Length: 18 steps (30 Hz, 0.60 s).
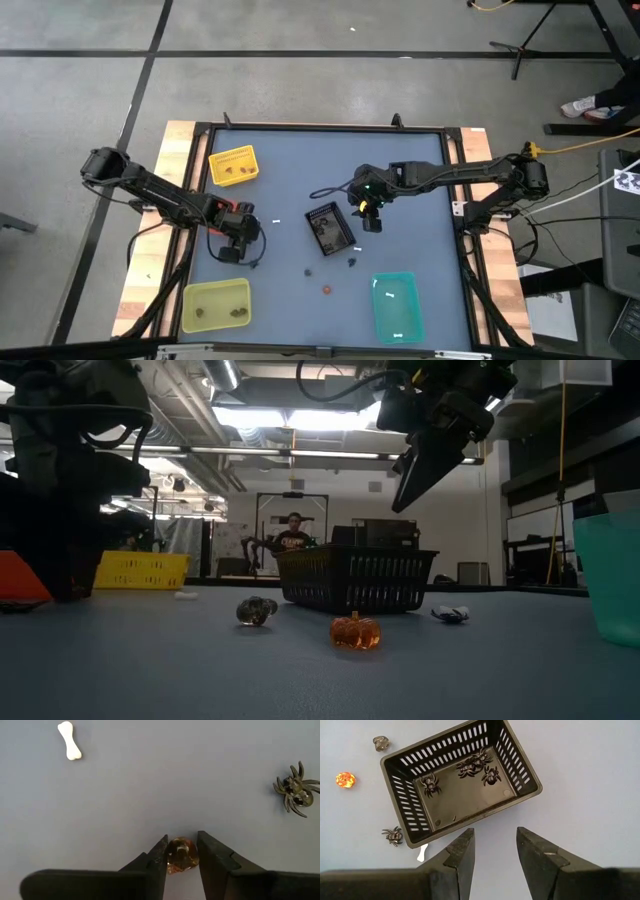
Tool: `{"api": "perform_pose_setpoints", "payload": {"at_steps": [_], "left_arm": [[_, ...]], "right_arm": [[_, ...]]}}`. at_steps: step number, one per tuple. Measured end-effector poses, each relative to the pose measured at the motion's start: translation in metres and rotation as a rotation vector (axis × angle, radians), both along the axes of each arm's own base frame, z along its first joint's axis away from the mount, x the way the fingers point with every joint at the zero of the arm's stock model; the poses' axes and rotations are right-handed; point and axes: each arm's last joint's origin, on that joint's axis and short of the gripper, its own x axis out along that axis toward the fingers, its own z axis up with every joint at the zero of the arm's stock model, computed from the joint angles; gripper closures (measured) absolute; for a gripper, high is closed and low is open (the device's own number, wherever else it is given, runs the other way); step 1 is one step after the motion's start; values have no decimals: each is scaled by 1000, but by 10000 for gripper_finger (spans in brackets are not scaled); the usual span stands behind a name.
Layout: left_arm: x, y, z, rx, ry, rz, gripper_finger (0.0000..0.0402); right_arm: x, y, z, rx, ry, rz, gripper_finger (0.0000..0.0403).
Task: Sort Halloween decoration
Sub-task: Put the black skull toy into the bottom yellow bin
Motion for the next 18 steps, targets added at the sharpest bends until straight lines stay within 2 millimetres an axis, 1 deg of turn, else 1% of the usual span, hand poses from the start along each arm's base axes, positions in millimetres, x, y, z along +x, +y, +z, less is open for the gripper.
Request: {"api": "perform_pose_setpoints", "payload": {"at_steps": [5,10,13,15,18], "left_arm": [[5,-1,7,11,-13,6,332],[18,-4,25,-12,-81,4,332],[29,-7,39,-36,-135,6,332],[35,-9,50,-78,-163,24,332],[42,-16,67,-206,-187,70,332]], "right_arm": [[0,0,0,0,0,0,258],[0,0,0,0,0,0,258],[0,0,0,0,0,-1,258],[0,0,0,0,0,0,258],[0,0,0,0,0,0,258]]}}
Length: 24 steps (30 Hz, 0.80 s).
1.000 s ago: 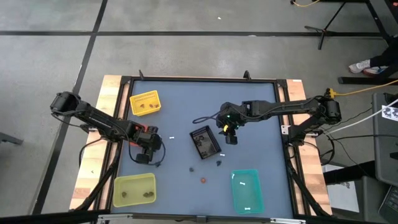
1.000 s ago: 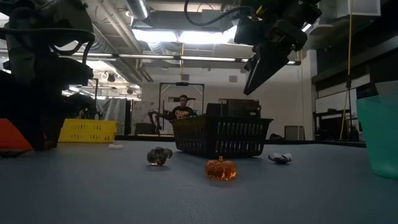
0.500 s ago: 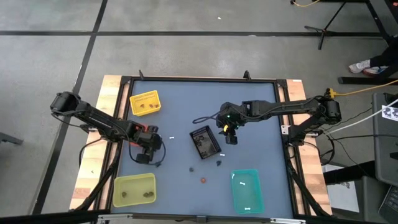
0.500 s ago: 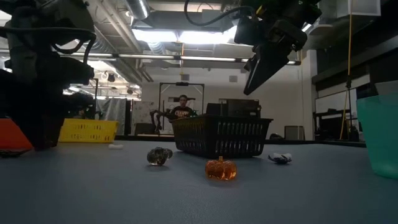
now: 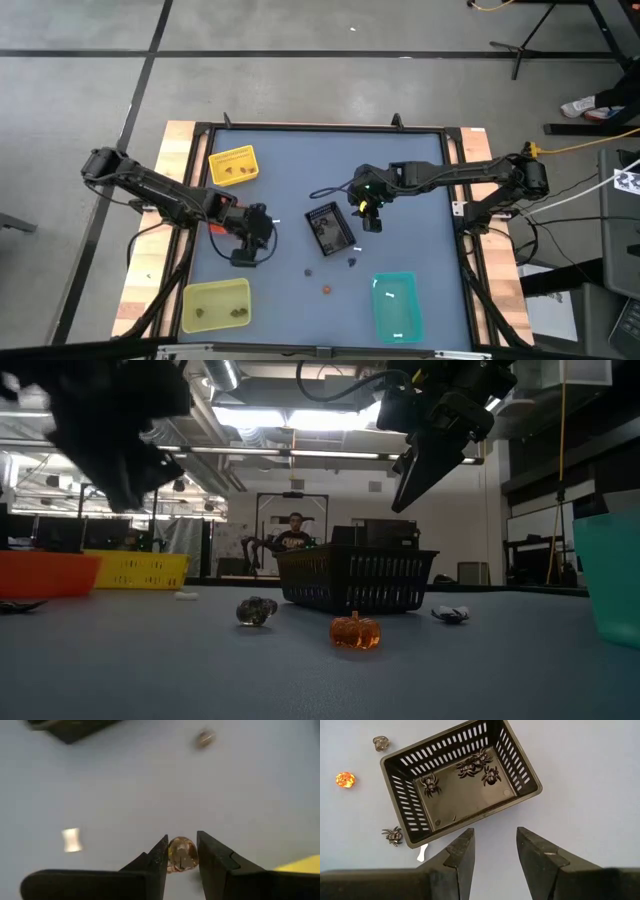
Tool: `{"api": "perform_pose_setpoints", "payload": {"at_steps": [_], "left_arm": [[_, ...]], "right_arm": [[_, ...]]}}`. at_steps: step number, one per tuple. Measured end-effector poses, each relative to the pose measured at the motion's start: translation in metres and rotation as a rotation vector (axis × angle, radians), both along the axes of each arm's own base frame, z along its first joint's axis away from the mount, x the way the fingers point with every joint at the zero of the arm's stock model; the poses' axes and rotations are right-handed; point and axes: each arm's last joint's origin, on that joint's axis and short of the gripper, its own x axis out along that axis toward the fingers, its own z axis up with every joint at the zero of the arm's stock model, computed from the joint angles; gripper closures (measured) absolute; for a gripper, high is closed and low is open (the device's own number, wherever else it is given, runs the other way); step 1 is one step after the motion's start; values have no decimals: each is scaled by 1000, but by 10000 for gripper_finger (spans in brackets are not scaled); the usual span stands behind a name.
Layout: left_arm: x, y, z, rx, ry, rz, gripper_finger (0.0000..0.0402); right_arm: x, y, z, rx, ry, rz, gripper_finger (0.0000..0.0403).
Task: Sort Halloween decoration
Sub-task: Put the black skull toy into the bottom yellow bin
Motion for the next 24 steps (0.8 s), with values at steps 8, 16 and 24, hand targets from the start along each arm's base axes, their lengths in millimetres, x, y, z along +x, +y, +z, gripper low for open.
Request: {"api": "perform_pose_setpoints", "payload": {"at_steps": [8,16,24], "left_arm": [[-4,-34,19,-464,182,83,332],[-24,-71,19,-597,379,210,332],[-35,-86,18,-644,480,414,307]], "right_arm": [[0,0,0,-4,-1,6,258],[0,0,0,-4,-1,7,258],[0,0,0,-5,-2,7,258]]}}
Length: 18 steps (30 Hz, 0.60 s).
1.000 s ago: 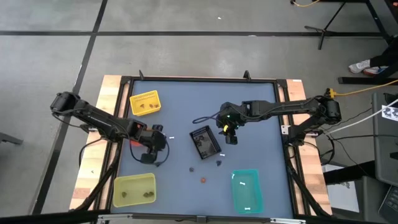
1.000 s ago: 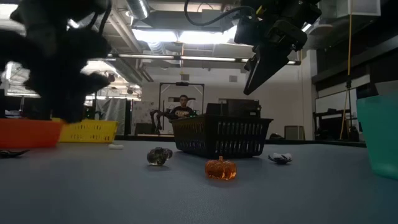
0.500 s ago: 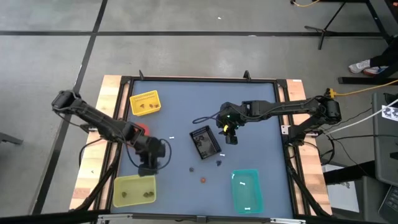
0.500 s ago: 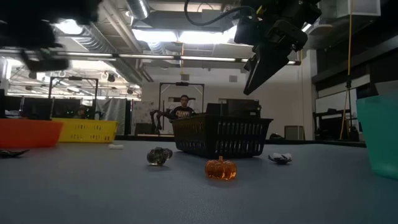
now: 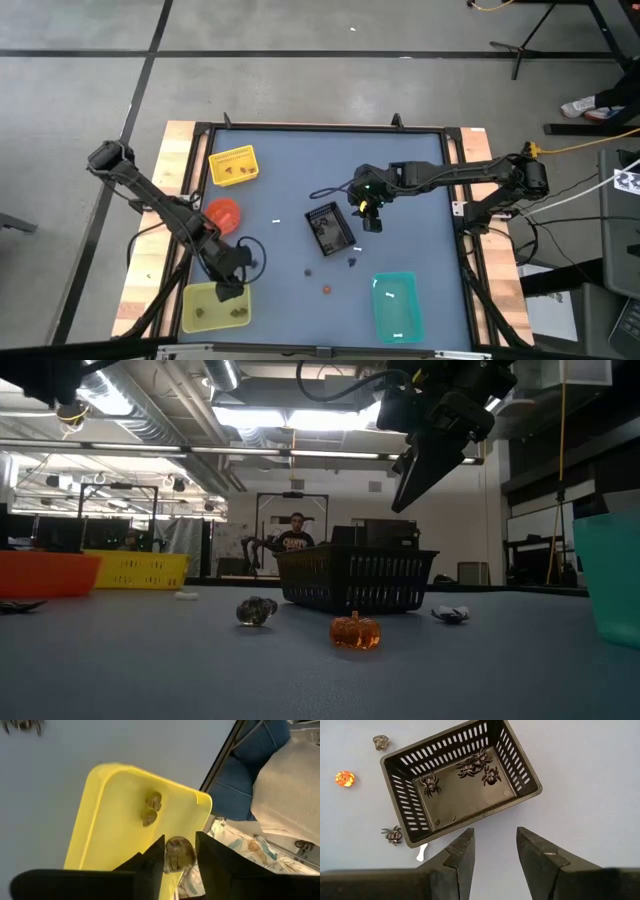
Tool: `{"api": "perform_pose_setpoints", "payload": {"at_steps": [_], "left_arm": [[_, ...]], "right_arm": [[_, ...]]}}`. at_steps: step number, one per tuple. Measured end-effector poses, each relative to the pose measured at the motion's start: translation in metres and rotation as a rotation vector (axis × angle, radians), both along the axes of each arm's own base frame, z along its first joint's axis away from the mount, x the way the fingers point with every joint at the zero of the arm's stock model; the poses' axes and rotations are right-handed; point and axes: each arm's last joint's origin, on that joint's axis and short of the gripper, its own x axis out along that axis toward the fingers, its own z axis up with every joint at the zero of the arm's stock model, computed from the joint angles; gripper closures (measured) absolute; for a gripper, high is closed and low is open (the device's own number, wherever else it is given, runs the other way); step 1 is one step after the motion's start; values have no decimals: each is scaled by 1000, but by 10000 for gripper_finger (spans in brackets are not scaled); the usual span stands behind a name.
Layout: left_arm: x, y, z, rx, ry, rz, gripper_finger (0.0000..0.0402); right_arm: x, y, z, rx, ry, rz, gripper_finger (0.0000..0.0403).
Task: Sort Halloween decoration
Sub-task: Put the black skull toy into the bottom yellow bin
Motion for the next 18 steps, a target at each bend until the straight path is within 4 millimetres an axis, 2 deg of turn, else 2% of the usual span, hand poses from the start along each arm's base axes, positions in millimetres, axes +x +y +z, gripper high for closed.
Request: {"api": "perform_pose_setpoints", "payload": {"at_steps": [10,18], "left_arm": [[-5,-3,-2,23,23,0,246],[-2,0,-3,125,-46,84,228]], "right_arm": [[0,0,0,-2,0,-1,258],[0,0,0,-2,0,-1,258]]}}
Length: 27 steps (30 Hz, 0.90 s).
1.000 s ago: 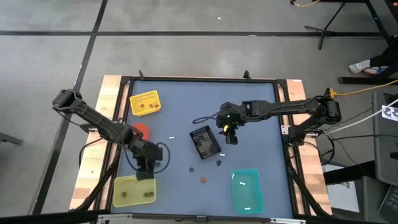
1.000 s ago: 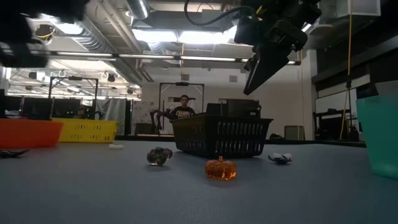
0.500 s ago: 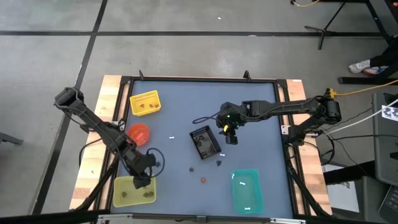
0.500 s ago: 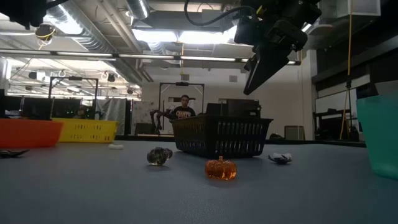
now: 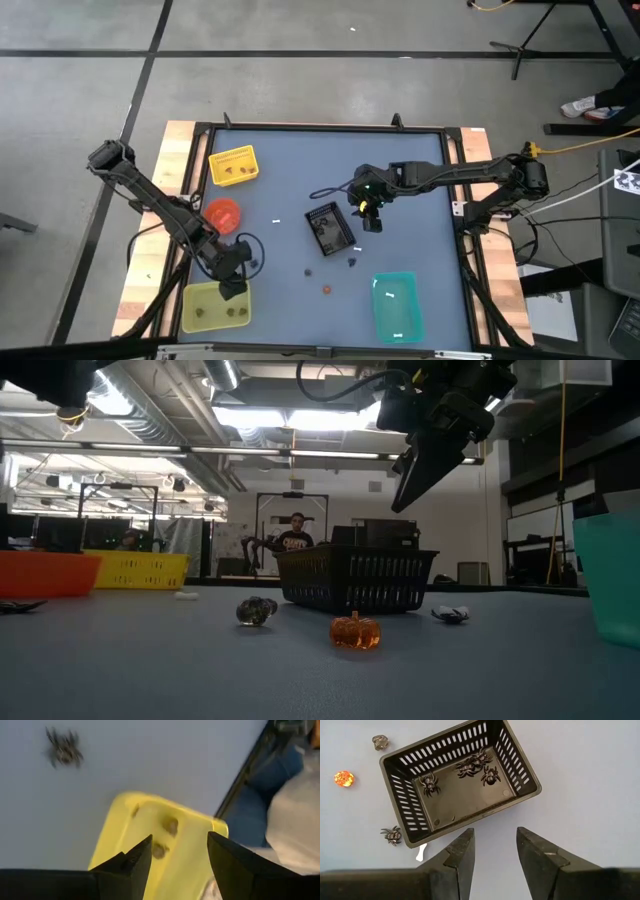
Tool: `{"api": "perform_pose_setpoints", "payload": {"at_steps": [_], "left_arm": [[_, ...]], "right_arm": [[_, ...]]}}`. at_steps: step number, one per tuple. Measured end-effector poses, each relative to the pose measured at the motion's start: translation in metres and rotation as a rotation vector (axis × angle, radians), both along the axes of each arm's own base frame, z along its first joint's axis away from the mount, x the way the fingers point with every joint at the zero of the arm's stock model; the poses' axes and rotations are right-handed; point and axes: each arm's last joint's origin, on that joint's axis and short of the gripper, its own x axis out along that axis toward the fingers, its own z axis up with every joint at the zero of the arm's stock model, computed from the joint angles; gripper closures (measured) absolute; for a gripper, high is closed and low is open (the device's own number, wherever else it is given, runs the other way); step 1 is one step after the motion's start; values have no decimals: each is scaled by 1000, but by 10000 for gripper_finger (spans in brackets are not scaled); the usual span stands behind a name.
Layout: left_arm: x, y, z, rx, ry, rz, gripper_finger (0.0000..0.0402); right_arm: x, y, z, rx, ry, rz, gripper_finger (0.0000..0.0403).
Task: Sort Halloween decoration
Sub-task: Put the black skull toy into the bottom yellow bin
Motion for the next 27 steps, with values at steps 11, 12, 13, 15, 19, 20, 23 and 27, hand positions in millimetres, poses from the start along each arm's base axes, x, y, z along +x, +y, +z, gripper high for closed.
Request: {"api": "perform_pose_setpoints", "payload": {"at_steps": [11,12,13,15,19,20,23,27], "left_arm": [[11,5,4,130,-194,-17,229],[13,5,5,172,-249,-13,229],[15,6,7,220,-305,-8,229],[19,7,10,339,-417,1,229],[26,10,16,600,-587,-26,229],[30,11,16,657,-616,-35,229],[43,12,11,754,-662,-83,229],[67,15,-2,823,-696,-119,229]], "right_arm": [[0,0,0,0,0,0,258],[0,0,0,0,0,0,258],[0,0,0,0,0,0,258],[0,0,0,0,0,0,258],[0,0,0,0,0,0,258],[0,0,0,0,0,0,258],[0,0,0,0,0,0,258],[0,0,0,0,0,0,258]]}}
